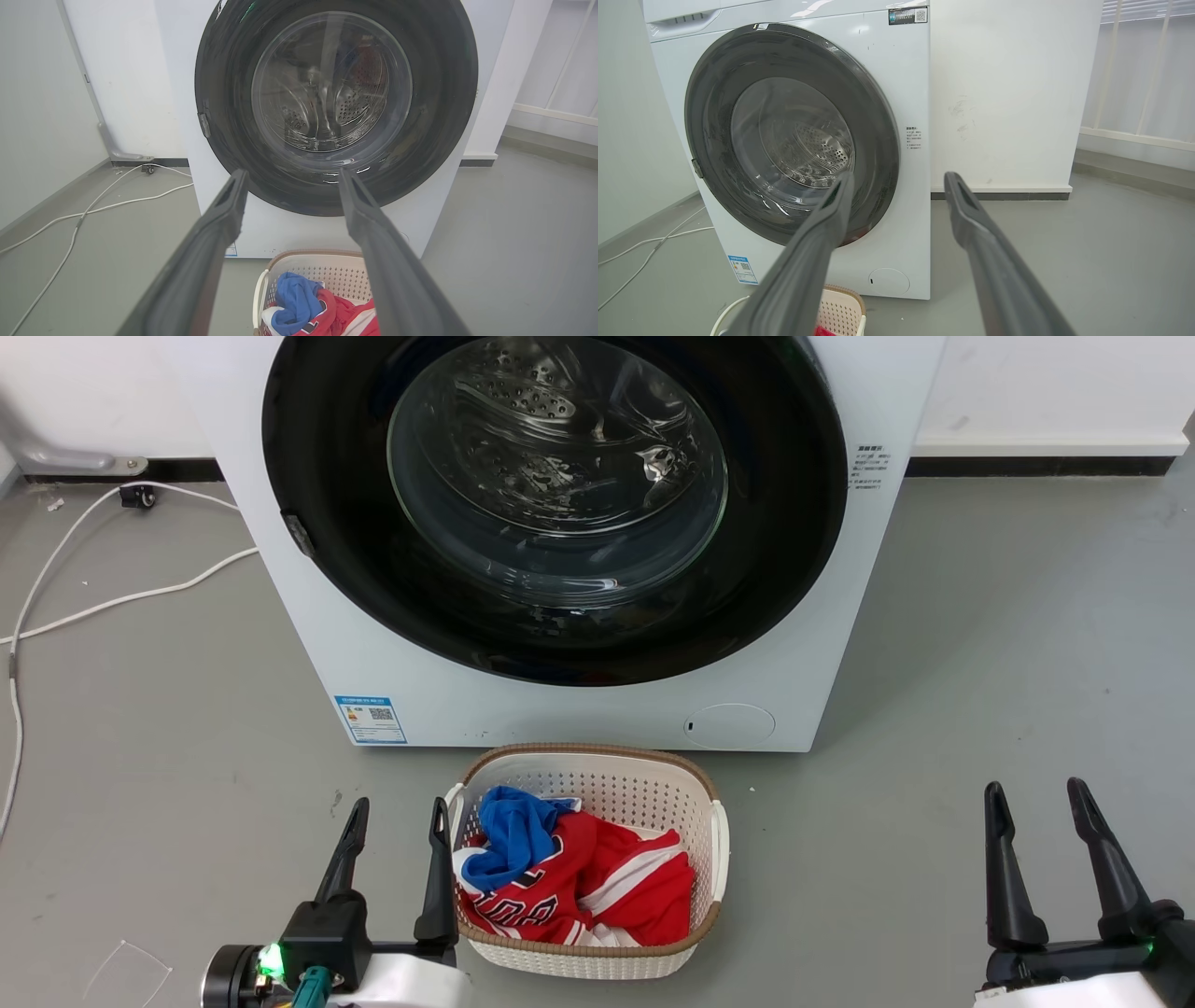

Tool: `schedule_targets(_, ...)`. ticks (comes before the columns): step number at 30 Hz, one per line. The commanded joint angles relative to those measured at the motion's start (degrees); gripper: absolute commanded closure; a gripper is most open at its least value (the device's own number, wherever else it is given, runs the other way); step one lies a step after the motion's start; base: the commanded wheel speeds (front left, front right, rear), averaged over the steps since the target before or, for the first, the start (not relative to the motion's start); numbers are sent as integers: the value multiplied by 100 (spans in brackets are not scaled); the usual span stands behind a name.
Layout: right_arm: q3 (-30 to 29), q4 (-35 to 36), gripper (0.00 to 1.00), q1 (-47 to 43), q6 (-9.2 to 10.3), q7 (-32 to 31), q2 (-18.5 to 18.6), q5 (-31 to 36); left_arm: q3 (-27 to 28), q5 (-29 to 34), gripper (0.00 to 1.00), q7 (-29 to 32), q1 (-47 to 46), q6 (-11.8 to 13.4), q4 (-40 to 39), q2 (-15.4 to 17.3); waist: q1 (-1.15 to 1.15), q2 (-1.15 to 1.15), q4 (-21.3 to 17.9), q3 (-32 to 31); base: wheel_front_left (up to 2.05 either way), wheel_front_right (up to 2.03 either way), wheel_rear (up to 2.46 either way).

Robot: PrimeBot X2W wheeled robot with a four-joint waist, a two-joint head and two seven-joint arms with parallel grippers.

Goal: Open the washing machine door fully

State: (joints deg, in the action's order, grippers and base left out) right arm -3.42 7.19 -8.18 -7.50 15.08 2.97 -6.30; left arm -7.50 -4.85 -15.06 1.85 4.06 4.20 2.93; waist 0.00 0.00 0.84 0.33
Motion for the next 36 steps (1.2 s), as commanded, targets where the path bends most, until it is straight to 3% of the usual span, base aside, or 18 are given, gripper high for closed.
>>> schedule_targets(1,9,5,0,-17,1,13,-17,-52,-5,-25,0,-17,46,23,18,-7,0,0,0,-2,0,0,0)
schedule_targets(22,-34,-175,0,31,2,13,-18,-336,29,-69,0,-17,16,32,77,-7,0,0,-6,17,0,0,0)
schedule_targets(23,-35,-182,61,37,2,13,-18,-339,36,-64,0,-17,16,37,80,-7,0,0,-8,17,0,0,0)
schedule_targets(24,-37,-187,100,44,2,13,-18,-350,42,-59,0,-17,16,39,83,-7,0,0,-11,17,0,0,0)
schedule_targets(27,-60,-219,100,71,2,13,-15,-732,51,-58,0,-17,15,48,89,-8,0,0,-19,16,0,0,0)
schedule_targets(32,-181,-469,100,114,1,13,-19,-3240,47,-69,0,-17,20,48,91,-6,0,0,-23,10,0,0,0)
schedule_targets(36,-245,-733,100,114,1,13,-12,-4811,27,-89,0,-17,10,49,102,-7,0,0,-15,16,0,0,0)
